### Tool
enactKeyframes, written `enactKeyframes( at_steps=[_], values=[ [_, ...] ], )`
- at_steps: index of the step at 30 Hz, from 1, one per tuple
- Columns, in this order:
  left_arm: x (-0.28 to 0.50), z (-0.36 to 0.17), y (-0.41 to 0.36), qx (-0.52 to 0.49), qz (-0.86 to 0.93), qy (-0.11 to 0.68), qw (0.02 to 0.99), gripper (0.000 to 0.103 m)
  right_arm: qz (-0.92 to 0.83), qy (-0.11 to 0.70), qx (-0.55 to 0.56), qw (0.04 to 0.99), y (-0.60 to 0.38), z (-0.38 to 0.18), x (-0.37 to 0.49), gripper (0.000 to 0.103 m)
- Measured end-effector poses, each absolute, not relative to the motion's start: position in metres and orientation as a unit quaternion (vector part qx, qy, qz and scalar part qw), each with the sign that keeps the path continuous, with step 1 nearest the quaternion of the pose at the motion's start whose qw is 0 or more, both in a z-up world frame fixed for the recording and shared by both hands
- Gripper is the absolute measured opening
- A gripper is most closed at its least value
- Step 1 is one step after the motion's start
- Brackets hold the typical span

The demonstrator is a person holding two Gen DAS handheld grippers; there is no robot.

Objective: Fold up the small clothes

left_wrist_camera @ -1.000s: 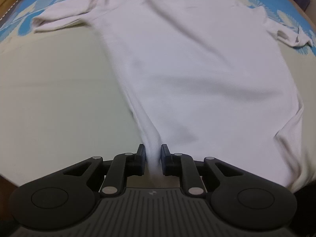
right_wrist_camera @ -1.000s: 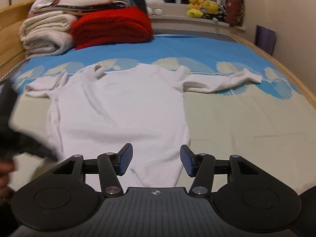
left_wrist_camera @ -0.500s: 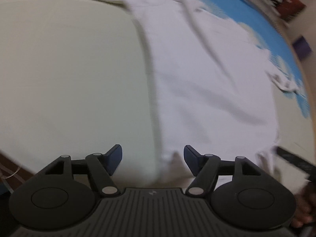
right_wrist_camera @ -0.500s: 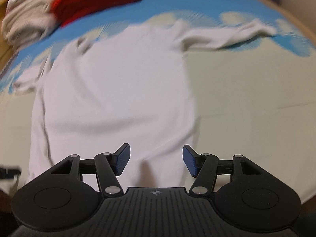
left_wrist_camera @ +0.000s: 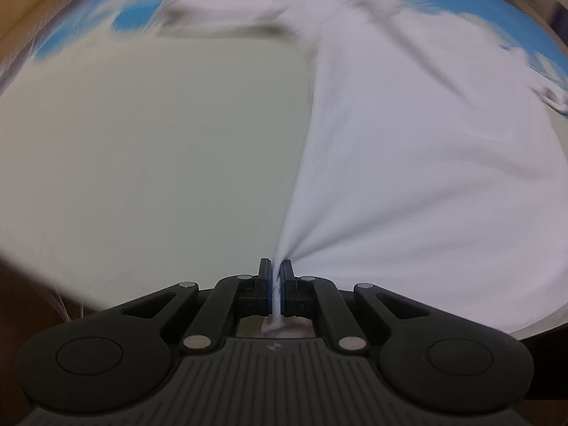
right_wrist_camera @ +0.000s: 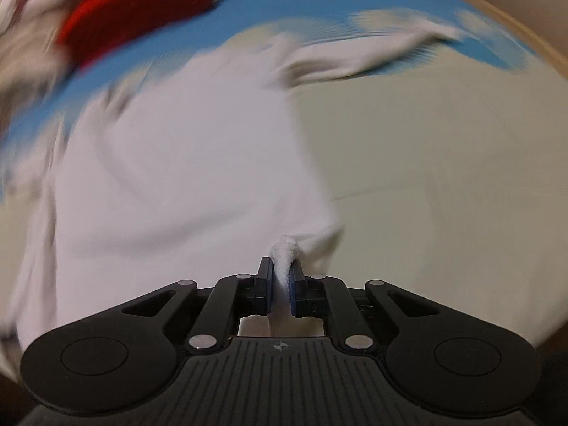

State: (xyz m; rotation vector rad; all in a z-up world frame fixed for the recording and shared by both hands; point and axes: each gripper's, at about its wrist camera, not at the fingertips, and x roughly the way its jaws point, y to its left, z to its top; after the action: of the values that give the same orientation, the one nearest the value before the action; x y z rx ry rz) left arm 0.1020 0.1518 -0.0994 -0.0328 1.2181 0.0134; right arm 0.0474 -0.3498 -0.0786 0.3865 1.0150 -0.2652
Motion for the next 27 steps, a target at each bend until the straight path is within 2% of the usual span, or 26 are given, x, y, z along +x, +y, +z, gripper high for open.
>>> enactKeyframes(
  at_steps=[2,6,8,10,11,13,15,17,19,21,24,27],
  values=[
    [0.097,-0.112,0.159,-0.049,-0.015,0.598,0.8,0.004,-0.15,0.505,0.244,0.814,-0.376,-0.091,0.034,0.009],
    [0.097,-0.109,0.136,-0.009,-0.029,0.599,0.8,0.008,-0.179,0.546,0.263,0.775,-0.389,-0.114,0.022,0.009],
    [0.106,-0.102,0.132,-0.015,-0.03,0.591,0.806,0.02,-0.179,0.54,0.25,0.783,-0.385,-0.108,0.022,0.011],
    [0.111,-0.097,0.125,-0.007,-0.03,0.578,0.815,0.025,-0.177,0.534,0.247,0.789,-0.384,-0.107,0.023,0.018],
    [0.113,-0.096,0.123,-0.002,-0.028,0.575,0.818,0.025,-0.178,0.534,0.249,0.788,-0.384,-0.106,0.024,0.024],
    [0.113,-0.097,0.123,0.002,-0.02,0.573,0.82,0.025,-0.181,0.534,0.249,0.787,-0.384,-0.107,0.024,0.028],
    [0.104,-0.091,0.13,-0.006,-0.015,0.573,0.819,0.025,-0.174,0.541,0.248,0.784,-0.383,-0.112,0.025,0.028],
    [0.101,-0.1,0.134,0.001,-0.007,0.589,0.808,0.026,-0.171,0.552,0.23,0.783,-0.382,-0.119,0.029,0.016],
    [0.102,-0.105,0.135,0.008,0.001,0.59,0.807,0.029,-0.17,0.555,0.212,0.786,-0.38,-0.118,0.031,0.015],
    [0.098,-0.098,0.133,0.034,0.015,0.571,0.82,0.029,-0.179,0.556,0.172,0.793,-0.373,-0.115,0.032,0.017],
    [0.089,-0.08,0.125,0.046,0.004,0.525,0.85,0.028,-0.216,0.53,0.093,0.815,-0.36,-0.104,0.028,0.026],
    [0.086,-0.08,0.12,0.017,-0.045,0.527,0.848,0.028,-0.21,0.493,0.091,0.839,-0.358,-0.092,0.027,0.027]
  ],
)
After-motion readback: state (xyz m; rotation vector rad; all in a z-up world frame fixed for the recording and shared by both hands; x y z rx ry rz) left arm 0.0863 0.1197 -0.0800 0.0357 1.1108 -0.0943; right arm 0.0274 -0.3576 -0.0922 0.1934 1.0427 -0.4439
